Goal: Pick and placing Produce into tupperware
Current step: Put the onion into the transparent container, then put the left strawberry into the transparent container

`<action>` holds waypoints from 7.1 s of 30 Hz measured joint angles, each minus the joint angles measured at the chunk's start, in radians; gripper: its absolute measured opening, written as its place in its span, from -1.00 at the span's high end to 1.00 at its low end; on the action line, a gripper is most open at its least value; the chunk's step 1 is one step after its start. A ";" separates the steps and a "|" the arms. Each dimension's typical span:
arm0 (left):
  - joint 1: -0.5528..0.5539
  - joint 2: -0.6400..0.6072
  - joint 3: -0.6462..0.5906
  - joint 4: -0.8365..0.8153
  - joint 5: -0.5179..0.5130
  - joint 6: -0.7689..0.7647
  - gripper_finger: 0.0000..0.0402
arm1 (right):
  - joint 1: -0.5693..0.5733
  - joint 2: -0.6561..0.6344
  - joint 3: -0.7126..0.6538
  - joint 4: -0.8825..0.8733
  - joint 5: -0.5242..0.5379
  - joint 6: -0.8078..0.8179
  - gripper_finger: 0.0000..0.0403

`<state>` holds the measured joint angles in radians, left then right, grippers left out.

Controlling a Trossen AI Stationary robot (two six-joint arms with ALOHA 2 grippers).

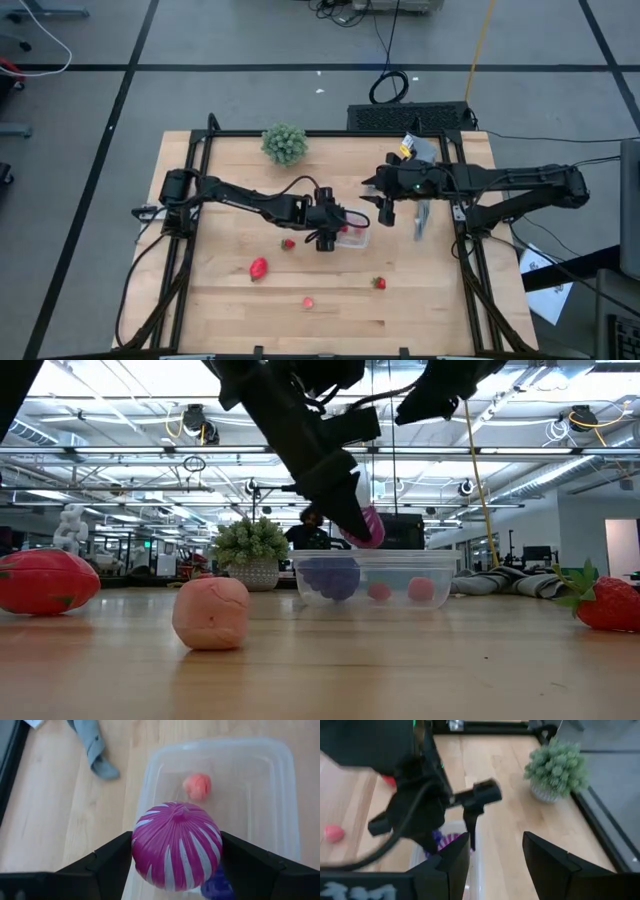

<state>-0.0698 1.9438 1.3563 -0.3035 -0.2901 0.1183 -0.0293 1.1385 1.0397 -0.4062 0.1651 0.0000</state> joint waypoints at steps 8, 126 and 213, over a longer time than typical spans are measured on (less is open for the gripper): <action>0.016 0.000 -0.005 -0.024 0.000 -0.027 -0.43 | -0.035 0.000 0.000 0.074 0.004 -0.051 0.14; 0.001 -0.175 -0.039 -0.222 0.062 -0.149 -0.67 | -0.108 0.000 0.000 0.106 0.020 -0.094 0.14; -0.118 -0.208 -0.369 -0.216 0.186 -0.437 -0.10 | -0.106 -0.026 0.000 0.088 0.016 -0.072 0.14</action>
<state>-0.1880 1.7355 0.9878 -0.5198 -0.1040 -0.3191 -0.1356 1.1126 1.0393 -0.3183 0.1806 -0.0719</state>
